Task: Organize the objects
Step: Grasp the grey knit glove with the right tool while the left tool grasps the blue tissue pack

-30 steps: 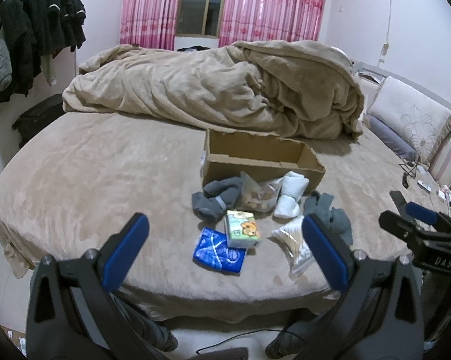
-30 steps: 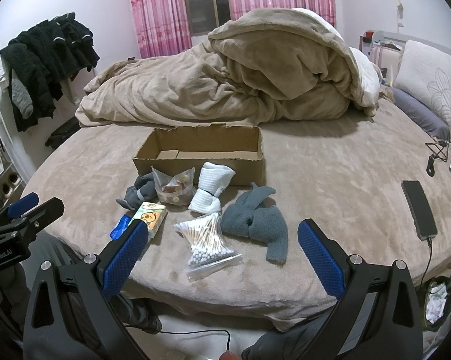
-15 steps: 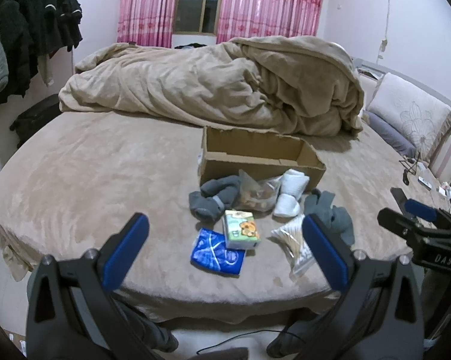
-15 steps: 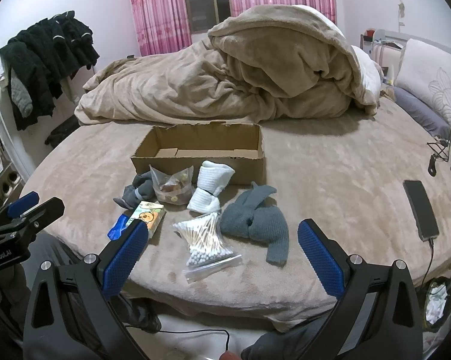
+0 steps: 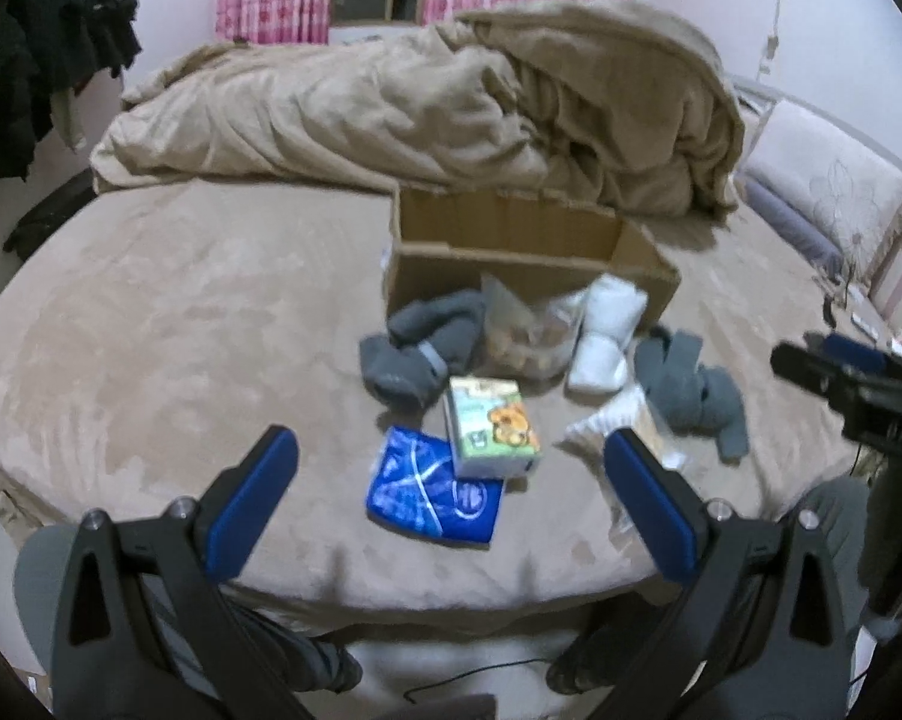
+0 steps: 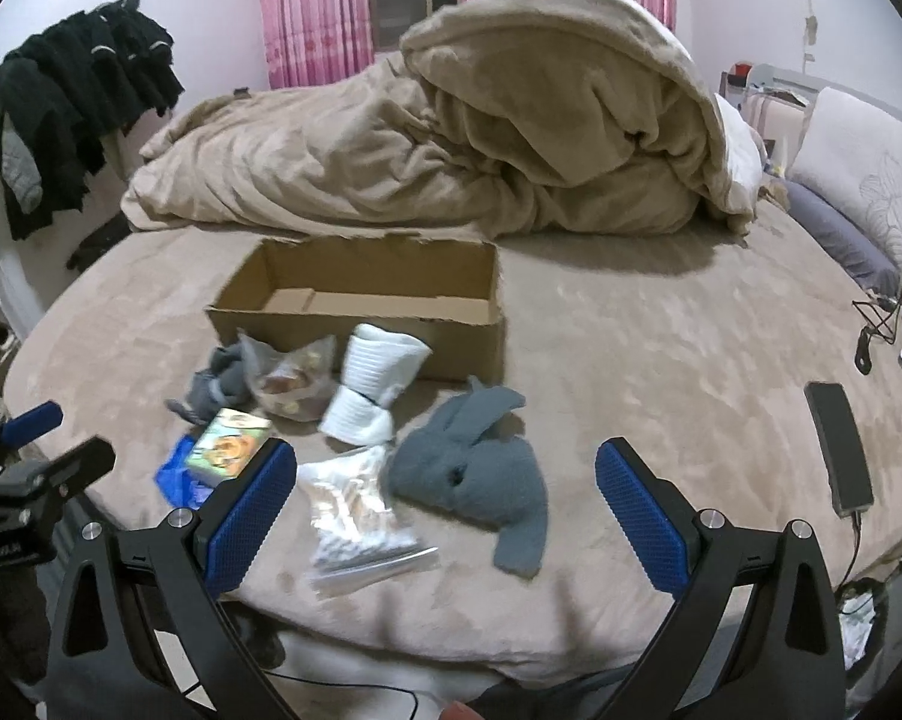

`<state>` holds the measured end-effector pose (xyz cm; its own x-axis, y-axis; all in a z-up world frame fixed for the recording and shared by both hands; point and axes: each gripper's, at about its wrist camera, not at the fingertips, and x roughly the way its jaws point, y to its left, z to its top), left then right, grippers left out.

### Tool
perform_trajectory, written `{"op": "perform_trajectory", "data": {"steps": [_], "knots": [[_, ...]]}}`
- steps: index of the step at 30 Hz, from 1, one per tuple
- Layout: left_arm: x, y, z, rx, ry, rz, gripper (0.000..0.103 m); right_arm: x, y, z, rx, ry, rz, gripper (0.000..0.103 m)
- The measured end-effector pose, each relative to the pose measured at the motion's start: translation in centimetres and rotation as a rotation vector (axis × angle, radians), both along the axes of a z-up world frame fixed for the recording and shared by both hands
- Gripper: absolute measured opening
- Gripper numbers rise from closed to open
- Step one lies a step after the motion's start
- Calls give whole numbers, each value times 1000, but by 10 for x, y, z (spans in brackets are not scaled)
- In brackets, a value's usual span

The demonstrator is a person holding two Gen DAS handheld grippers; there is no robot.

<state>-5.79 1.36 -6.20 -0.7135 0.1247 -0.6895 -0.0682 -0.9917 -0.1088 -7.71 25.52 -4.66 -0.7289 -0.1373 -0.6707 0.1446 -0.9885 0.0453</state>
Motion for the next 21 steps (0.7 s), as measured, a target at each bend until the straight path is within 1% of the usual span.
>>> {"op": "perform_trajectory", "data": {"steps": [5, 11, 17, 19, 21], "knots": [[-18, 9, -37, -6, -90, -40, 103, -22, 9, -34, -8, -68, -28, 102], [-33, 13, -72, -39, -151, -29, 103, -39, 16, -66, -23, -131, -51, 102], [-40, 16, -92, -68, -198, -31, 103, -51, 19, -84, -56, -172, -52, 101], [-42, 18, -98, -72, -209, -33, 103, -54, 19, -88, -71, -180, -45, 96], [-44, 18, -104, -85, -219, -32, 103, -57, 18, -92, -91, -180, -36, 94]]}}
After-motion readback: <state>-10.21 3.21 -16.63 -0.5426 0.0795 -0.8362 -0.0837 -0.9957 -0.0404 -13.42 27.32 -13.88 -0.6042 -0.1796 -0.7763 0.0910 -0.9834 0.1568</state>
